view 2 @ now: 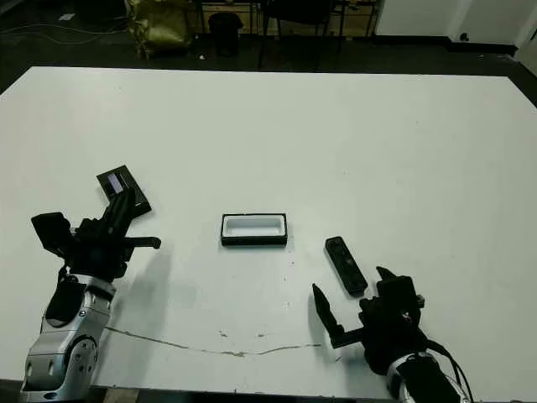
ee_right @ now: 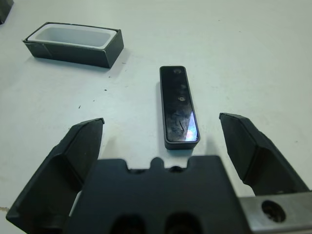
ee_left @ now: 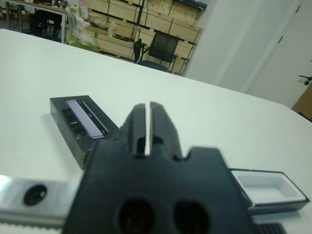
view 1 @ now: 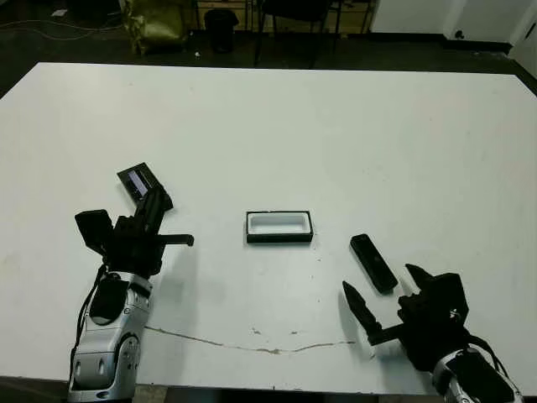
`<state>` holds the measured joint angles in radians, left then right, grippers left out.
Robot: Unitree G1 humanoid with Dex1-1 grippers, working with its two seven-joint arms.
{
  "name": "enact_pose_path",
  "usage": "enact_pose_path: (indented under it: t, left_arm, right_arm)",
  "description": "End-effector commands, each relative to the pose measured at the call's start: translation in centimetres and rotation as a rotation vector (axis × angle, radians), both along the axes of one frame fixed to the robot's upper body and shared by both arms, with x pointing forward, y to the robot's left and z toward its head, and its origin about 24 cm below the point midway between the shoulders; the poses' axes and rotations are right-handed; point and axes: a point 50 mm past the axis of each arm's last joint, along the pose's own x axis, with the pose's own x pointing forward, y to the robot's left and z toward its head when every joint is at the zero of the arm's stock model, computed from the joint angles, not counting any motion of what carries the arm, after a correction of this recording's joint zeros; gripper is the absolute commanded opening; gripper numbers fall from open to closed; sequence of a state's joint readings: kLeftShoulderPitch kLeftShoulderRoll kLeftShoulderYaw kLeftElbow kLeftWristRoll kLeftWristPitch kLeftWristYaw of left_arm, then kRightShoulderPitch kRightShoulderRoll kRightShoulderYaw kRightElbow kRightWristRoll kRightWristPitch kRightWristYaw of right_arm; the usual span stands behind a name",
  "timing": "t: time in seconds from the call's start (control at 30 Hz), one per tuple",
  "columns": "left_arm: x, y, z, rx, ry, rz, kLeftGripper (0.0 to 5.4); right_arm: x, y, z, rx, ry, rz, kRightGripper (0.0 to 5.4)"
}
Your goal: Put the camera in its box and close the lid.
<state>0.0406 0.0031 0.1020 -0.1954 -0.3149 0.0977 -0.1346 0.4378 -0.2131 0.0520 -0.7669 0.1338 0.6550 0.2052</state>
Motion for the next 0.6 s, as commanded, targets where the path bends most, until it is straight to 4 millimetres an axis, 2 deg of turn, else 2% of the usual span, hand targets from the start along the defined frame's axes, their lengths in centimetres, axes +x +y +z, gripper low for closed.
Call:
enact_pose_path:
  t: [0.03, 0.6]
  left_arm:
    - [-0.1, 0.2, -0.4, 0.012, 0.023, 0.004, 0.00]
    - [-0.1, 0.2, -0.5, 0.008, 0.021, 0.005, 0.00]
  right_arm:
    - [-0.4, -0.2, -0.5, -0.026, 0.043, -0.011, 5.39]
    - [-0.1, -0.4, -1.9, -0.084, 0.098, -0.046, 5.39]
